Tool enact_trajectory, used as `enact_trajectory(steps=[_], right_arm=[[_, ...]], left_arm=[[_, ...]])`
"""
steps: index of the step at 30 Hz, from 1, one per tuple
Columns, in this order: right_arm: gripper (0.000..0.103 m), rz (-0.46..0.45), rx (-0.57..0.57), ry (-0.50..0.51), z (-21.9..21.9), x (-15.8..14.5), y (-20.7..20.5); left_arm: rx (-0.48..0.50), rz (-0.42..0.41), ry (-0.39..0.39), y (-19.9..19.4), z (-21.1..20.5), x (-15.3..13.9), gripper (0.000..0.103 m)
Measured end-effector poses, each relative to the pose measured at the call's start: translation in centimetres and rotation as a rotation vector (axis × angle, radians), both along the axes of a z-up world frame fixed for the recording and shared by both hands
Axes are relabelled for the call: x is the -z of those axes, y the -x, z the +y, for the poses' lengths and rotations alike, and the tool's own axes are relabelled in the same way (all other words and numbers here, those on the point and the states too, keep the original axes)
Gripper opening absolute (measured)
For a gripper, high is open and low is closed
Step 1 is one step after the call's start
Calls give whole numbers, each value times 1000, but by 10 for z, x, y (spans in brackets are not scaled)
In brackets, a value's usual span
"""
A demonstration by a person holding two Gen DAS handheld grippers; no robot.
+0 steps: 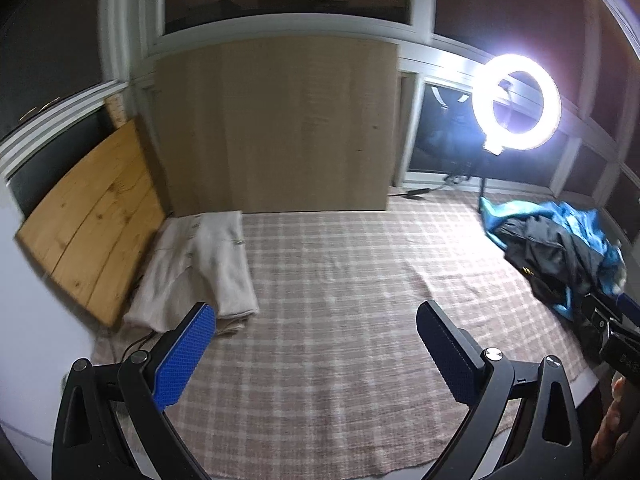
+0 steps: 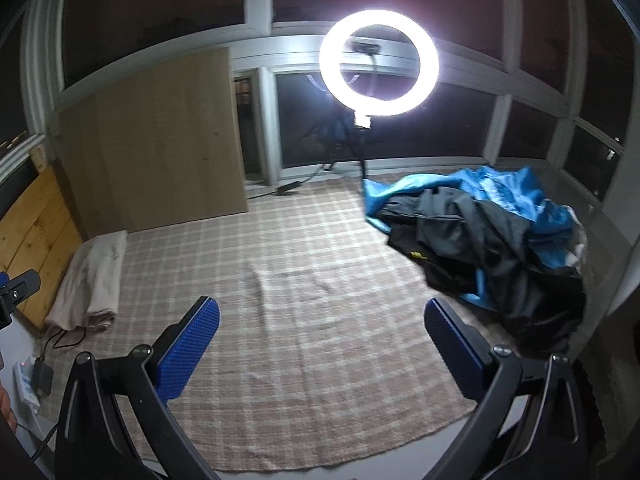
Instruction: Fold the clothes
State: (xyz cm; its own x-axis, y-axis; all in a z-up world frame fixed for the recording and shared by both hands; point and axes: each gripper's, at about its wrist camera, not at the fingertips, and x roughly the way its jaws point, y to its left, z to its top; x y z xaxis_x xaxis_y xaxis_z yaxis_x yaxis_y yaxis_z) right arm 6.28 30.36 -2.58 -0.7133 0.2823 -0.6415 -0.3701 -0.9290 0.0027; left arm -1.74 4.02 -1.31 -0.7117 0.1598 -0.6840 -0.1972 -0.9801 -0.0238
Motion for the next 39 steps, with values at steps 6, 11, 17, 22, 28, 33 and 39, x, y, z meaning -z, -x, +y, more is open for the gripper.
enact_trajectory(steps=[6,11,17,22,28,33,39], right_arm=[[103,8,89,2,24,-4,-23],[103,6,157,5,48,-3,-42],[103,12,232,19,84,-1,-62],[103,16,282,13,121,0,-78],[103,32,307,17,187,4,-85],[103,43,321,20,274,3,-74],[103,25,316,-20,364,-4,-55]], left_arm=[[114,11,-2,-2,32,-1,101],[189,17,-11,-4,61,-3,101],[269,11,-14,-10,99,-5,101],[305,13,-9,-14,136,-6,101],[325,13,3,-13,188,-7,101],[340,-10,21,0,252,-14,101],[342,35,27,9,335,-27,101]])
